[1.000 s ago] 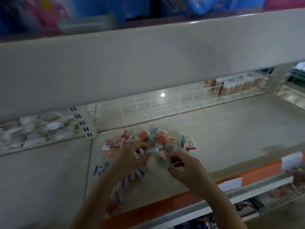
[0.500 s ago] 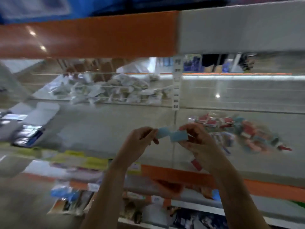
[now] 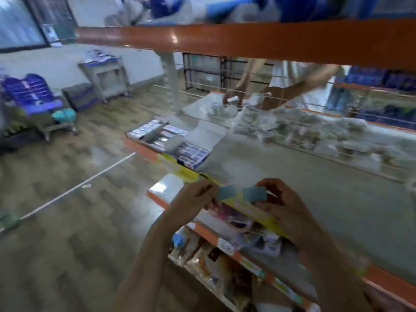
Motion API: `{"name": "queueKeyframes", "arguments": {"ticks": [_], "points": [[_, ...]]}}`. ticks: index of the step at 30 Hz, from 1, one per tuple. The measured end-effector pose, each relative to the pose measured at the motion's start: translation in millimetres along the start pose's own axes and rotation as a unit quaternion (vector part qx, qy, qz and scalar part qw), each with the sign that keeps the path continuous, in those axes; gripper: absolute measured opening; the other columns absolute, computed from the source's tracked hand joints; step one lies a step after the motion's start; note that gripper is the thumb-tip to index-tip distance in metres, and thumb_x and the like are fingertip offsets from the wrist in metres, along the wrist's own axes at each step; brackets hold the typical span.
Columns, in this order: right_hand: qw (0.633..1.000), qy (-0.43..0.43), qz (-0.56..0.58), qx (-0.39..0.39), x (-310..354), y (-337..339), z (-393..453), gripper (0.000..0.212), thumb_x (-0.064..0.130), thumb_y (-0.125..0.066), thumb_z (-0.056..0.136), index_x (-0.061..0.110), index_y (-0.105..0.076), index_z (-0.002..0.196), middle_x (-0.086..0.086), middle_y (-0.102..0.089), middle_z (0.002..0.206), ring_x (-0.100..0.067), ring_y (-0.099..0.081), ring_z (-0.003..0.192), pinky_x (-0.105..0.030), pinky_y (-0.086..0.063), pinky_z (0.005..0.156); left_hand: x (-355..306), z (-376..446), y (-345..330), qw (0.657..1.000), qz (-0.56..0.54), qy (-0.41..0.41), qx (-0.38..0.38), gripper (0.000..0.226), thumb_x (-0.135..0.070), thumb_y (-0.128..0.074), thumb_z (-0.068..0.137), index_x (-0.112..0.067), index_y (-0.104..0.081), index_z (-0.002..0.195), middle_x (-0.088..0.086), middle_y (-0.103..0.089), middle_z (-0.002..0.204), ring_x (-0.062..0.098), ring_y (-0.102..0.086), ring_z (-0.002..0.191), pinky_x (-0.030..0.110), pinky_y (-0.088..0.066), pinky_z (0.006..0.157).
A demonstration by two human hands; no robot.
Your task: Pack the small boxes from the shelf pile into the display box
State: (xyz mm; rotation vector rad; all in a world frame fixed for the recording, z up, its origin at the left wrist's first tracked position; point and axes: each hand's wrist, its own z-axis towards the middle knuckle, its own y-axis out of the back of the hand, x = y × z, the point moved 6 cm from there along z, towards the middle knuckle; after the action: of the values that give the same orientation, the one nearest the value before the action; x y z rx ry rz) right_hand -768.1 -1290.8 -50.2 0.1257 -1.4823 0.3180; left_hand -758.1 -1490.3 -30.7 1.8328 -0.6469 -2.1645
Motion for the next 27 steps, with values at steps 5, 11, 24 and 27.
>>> {"name": "queueKeyframes", "arguments": {"ticks": [5,11,24,27], "points": [[0.999,0.008,-0.019,0.035,-12,-70,66,0.052,-0.015,-0.06,0.077,0.037,-0.065,0.085,0.006,-0.071,0.091,-0.009,-0.067,0.084,-0.018,-0.052,0.067,52,13,77,0.999,0.04,0.015,-0.003,0.022,-0.027,-0.047,0.096,-0.033,-0.06,0.079,-0.006,-0.069,0.074,0.009,-0.055,0.058,0.017,-0.04,0.059],[0.998,0.017,-0.04,0.052,-21,-136,150,0.044,-0.014,-0.061,0.078,0.028,-0.063,0.091,-0.001,-0.07,0.092,-0.016,-0.066,0.084,-0.026,-0.05,0.065,104,62,163,0.999,0.043,0.002,0.008,0.016,-0.031,-0.046,0.095,-0.03,-0.062,0.09,-0.008,-0.07,0.072,0.008,-0.054,0.057,0.026,-0.045,0.06],[0.992,0.013,-0.125,-0.017,-17,-221,287,0.035,-0.013,-0.063,0.079,0.016,-0.054,0.097,-0.003,-0.062,0.093,-0.01,-0.064,0.078,-0.023,-0.053,0.069,181,178,266,0.997,0.051,-0.02,0.055,0.017,-0.029,-0.056,0.092,-0.039,-0.063,0.081,-0.004,-0.07,0.067,0.003,-0.058,0.048,0.026,-0.049,0.052],[0.984,0.007,-0.168,-0.06,-23,-228,308,0.035,-0.01,-0.065,0.078,0.02,-0.055,0.093,0.002,-0.062,0.09,-0.001,-0.062,0.072,-0.015,-0.049,0.061,193,206,280,0.994,0.047,-0.04,0.088,0.014,-0.034,-0.055,0.09,-0.036,-0.064,0.08,-0.01,-0.071,0.068,0.003,-0.058,0.047,0.022,-0.049,0.05]]}}
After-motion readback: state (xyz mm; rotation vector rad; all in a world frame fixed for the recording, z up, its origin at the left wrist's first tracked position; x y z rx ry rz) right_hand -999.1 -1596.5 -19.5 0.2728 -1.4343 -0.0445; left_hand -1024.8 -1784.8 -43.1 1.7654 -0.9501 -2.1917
